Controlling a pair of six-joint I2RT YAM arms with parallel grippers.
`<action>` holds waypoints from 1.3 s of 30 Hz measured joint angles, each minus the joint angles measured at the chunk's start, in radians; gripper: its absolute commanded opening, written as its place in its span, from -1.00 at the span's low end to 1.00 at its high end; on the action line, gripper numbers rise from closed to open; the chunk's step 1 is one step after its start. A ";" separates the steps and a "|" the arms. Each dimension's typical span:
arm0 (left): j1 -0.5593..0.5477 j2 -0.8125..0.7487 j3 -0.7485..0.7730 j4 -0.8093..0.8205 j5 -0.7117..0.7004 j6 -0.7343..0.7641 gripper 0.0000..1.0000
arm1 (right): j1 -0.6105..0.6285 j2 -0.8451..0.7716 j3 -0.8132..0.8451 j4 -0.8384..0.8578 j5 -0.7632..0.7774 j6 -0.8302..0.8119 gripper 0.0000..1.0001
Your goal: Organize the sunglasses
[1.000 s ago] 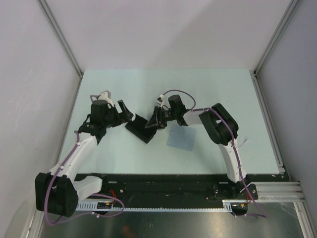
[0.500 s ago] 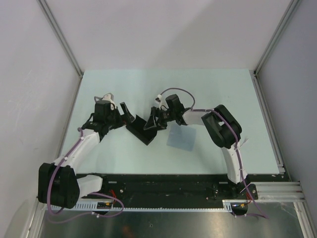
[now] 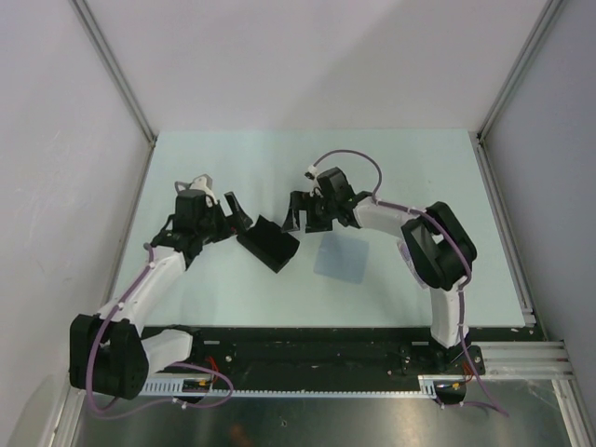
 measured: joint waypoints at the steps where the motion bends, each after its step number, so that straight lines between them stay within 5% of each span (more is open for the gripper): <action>1: 0.000 -0.003 0.000 0.000 0.003 0.000 0.96 | -0.003 -0.013 0.000 -0.019 0.029 -0.006 0.94; 11: -0.002 -0.026 0.000 0.000 0.100 0.010 0.56 | -0.020 -0.205 -0.002 -0.220 0.242 -0.061 0.41; 24: -0.209 -0.007 -0.098 0.043 0.207 0.002 0.31 | -0.030 -0.445 -0.170 -0.362 0.439 -0.051 0.34; 39: -0.353 0.199 -0.202 0.330 0.199 -0.124 0.04 | -0.042 -0.454 -0.181 -0.367 0.471 -0.043 0.32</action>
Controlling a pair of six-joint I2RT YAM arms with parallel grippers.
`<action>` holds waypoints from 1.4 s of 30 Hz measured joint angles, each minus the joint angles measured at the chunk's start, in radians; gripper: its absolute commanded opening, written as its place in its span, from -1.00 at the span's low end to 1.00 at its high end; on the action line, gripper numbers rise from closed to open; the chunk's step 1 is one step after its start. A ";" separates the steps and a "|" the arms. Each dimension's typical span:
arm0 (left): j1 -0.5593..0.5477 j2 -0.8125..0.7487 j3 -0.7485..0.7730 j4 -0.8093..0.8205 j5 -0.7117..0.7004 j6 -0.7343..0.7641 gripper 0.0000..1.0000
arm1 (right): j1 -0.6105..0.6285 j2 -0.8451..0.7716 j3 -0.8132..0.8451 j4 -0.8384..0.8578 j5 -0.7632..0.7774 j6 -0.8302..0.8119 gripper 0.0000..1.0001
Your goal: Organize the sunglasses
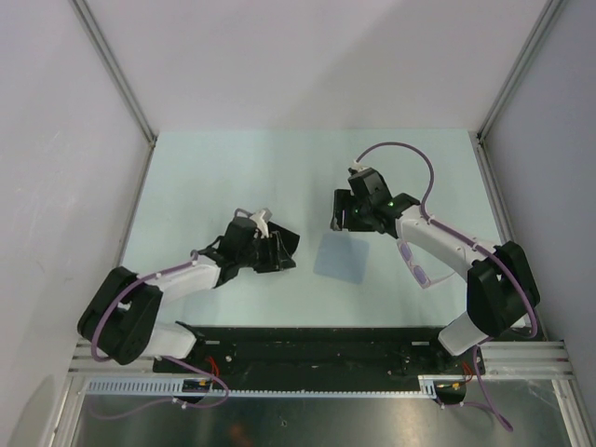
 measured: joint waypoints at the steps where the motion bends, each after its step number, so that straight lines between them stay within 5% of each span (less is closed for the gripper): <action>1: -0.003 0.010 0.000 0.013 0.001 -0.004 -0.02 | 0.000 0.000 0.000 0.000 0.002 0.000 0.32; 6: -0.015 0.052 0.005 0.060 0.007 -0.027 -0.13 | -0.009 0.000 0.000 -0.007 0.013 0.000 0.32; 17: -0.019 -0.151 -0.005 0.061 -0.031 -0.027 0.10 | -0.026 -0.002 -0.006 -0.014 0.020 -0.001 0.32; 28: -0.023 0.147 0.199 0.034 -0.101 0.080 0.08 | -0.028 -0.002 -0.018 -0.015 0.020 -0.001 0.30; 42: -0.101 0.216 0.247 -0.076 -0.220 0.180 -0.22 | -0.045 -0.008 -0.049 -0.021 0.020 0.000 0.31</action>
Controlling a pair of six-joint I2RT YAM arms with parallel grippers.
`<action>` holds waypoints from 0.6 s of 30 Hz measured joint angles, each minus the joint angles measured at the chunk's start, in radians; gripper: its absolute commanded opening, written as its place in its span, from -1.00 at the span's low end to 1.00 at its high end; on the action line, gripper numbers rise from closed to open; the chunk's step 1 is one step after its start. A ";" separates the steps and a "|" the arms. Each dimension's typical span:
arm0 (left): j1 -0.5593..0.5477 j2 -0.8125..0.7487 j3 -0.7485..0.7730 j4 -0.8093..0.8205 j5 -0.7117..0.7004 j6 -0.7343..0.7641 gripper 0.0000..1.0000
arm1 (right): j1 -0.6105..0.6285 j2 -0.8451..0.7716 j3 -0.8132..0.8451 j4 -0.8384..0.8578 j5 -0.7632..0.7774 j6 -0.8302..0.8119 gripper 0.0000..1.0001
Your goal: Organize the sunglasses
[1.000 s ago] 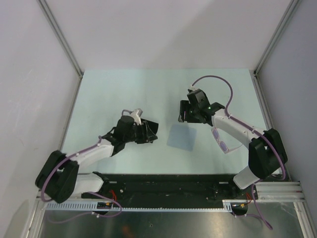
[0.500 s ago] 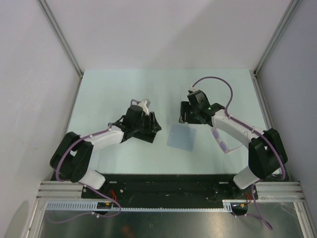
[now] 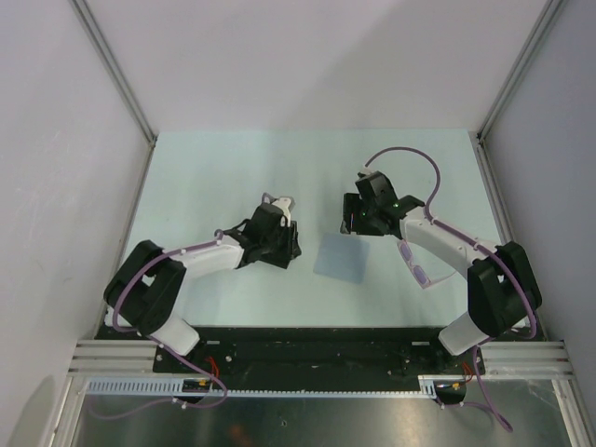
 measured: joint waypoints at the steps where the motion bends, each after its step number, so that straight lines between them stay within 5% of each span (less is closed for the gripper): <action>1: -0.003 0.003 0.000 -0.007 -0.006 0.004 -0.27 | -0.001 -0.001 0.000 0.000 0.000 0.000 0.30; 10: -0.007 0.010 0.000 -0.051 -0.043 0.016 -0.89 | -0.003 -0.010 -0.006 0.001 0.000 0.004 0.31; 18: -0.024 -0.049 -0.015 -0.127 -0.101 0.040 -0.99 | -0.004 -0.028 -0.017 0.001 -0.003 0.018 0.31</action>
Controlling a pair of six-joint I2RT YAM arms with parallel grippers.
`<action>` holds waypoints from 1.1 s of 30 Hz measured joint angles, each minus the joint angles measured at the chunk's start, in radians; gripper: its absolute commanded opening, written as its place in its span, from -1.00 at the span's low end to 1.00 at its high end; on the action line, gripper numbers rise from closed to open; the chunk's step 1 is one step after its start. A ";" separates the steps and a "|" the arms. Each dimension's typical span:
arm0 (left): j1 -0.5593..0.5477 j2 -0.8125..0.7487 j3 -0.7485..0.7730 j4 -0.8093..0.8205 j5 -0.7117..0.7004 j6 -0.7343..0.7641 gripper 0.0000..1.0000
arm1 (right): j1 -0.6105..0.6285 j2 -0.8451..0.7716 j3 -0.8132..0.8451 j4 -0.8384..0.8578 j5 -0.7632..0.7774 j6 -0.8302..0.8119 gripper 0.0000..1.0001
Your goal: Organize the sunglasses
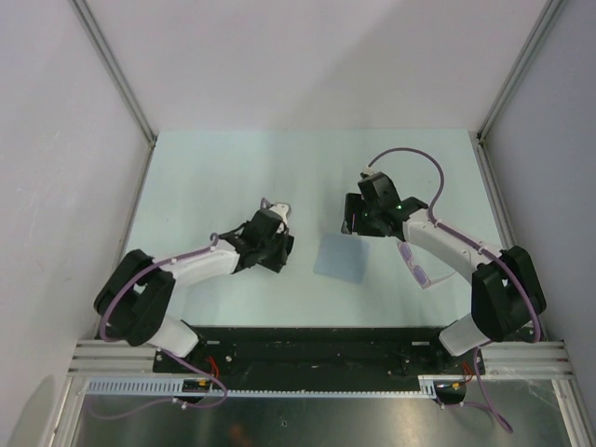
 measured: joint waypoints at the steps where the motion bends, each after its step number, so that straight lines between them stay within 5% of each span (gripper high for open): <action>1: 0.000 -0.018 -0.007 -0.015 -0.008 0.008 -1.00 | 0.000 -0.003 -0.002 0.002 -0.002 0.001 0.32; 15: -0.109 -0.138 -0.067 -0.142 -0.149 0.134 -0.98 | -0.005 -0.015 -0.054 0.030 -0.043 0.031 0.33; 18: -0.109 -0.139 -0.081 -0.173 -0.182 0.102 -0.58 | -0.005 -0.016 -0.054 0.030 -0.049 0.043 0.34; 23: -0.109 -0.163 -0.108 -0.206 -0.214 0.027 -0.25 | -0.005 -0.023 -0.054 0.018 -0.044 0.068 0.34; 24: -0.109 -0.172 -0.117 -0.211 -0.218 0.012 -0.01 | -0.005 -0.024 -0.055 0.015 -0.041 0.071 0.33; 27: -0.109 -0.218 -0.147 -0.236 -0.225 -0.029 0.28 | -0.005 -0.034 -0.056 0.007 -0.030 0.080 0.34; 33: -0.109 -0.396 -0.150 -0.288 -0.233 -0.069 0.68 | -0.013 -0.051 -0.056 -0.010 -0.010 0.096 0.37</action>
